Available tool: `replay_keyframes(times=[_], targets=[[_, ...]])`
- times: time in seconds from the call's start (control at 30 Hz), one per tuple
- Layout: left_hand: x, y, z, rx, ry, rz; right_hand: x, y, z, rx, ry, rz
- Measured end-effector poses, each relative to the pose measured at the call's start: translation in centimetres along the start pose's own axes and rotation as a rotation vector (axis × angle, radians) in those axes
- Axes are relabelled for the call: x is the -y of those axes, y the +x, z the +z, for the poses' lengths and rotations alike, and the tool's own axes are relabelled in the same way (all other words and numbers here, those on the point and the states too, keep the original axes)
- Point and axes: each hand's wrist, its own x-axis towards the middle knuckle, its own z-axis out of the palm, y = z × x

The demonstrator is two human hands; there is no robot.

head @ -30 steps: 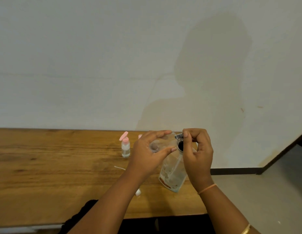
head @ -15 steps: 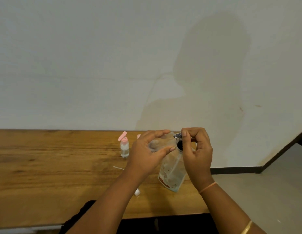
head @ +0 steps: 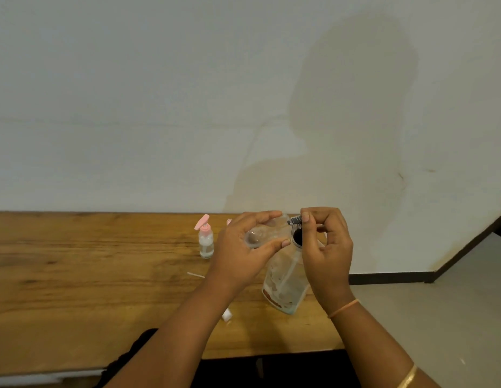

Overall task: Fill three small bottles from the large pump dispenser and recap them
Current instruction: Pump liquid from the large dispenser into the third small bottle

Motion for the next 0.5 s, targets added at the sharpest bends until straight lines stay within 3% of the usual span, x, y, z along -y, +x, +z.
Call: replay_keyframes(times=[0.3,0.5], targets=[[-1.0,-0.1,-0.1,-0.011,0.003,0.106,1.3,0.4,-0.1,-0.062,0.051,0.028],[-0.3,0.2,0.0,0.022,0.004,0.027,0.2,-0.1,0.1,-0.034,0.023,0.02]])
